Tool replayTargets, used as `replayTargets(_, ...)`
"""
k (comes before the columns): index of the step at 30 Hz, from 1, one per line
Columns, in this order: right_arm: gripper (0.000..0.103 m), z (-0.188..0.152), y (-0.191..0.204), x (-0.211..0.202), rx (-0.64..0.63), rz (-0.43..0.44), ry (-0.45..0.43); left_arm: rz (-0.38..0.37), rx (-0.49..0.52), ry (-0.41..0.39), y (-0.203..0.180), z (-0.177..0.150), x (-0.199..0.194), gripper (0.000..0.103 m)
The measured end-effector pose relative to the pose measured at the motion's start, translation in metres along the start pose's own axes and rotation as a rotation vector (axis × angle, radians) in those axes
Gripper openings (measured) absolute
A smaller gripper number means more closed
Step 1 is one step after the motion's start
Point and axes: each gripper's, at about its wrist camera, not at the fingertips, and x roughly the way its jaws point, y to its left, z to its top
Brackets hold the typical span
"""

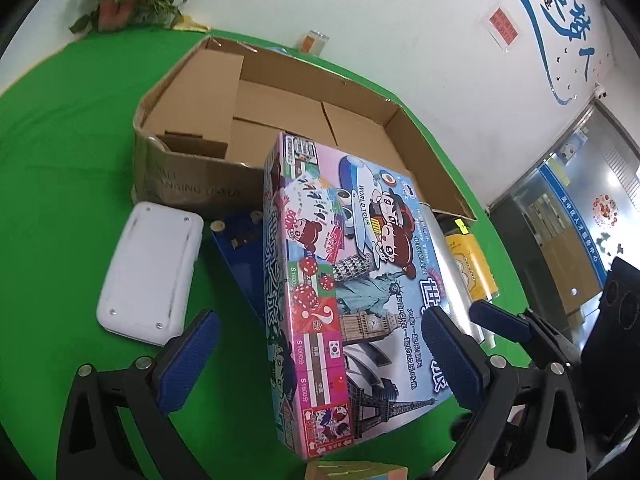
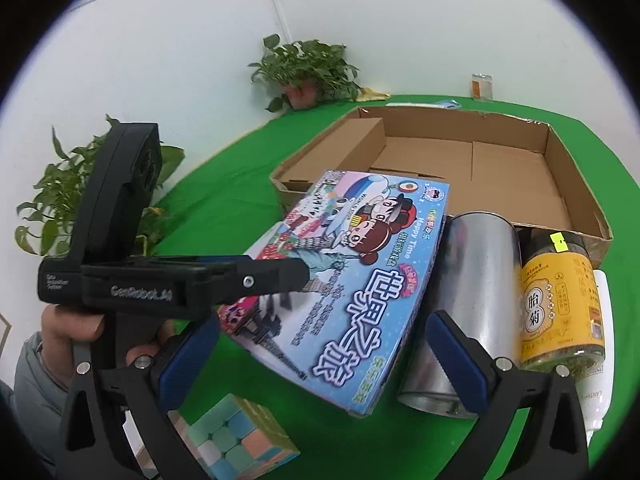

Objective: Organize rigid objects

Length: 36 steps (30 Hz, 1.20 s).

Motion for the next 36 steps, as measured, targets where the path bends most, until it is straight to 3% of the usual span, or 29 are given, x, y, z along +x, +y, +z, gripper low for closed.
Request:
replayTargets(4, 0.103, 0.004, -0.006, 0.021, 0.038, -0.004, 0.076, -0.021, 0.001, 0.03, 0.004, 0.006, 0.013, 0.096)
replayTargets(6, 0.103, 0.003, -0.006, 0.029, 0.056, -0.001, 0.108, -0.024, -0.011, 0.06, 0.008, 0.008, 0.021, 0.085)
replayTargets(8, 0.103, 0.002, -0.005, 0.035, 0.062, -0.008, 0.13, -0.051, -0.025, 0.073, 0.011, 0.009, 0.025, 0.082)
replayTargets(14, 0.103, 0.003, 0.0, 0.044, 0.052, -0.057, 0.158, -0.018, 0.018, 0.078, 0.008, 0.009, 0.023, 0.074)
replayTargets(23, 0.103, 0.0, 0.007, 0.054, 0.02, -0.113, 0.174, 0.021, 0.025, 0.085, 0.0, -0.001, 0.023, 0.074)
replayTargets(29, 0.103, 0.0, 0.003, 0.052, 0.029, -0.118, 0.157, 0.032, 0.046, 0.035, -0.006, -0.006, 0.01, 0.066)
replayTargets(36, 0.101, 0.005, 0.007, 0.036, 0.029, -0.126, 0.085, 0.058, 0.091, -0.041, -0.028, -0.007, -0.012, 0.066)
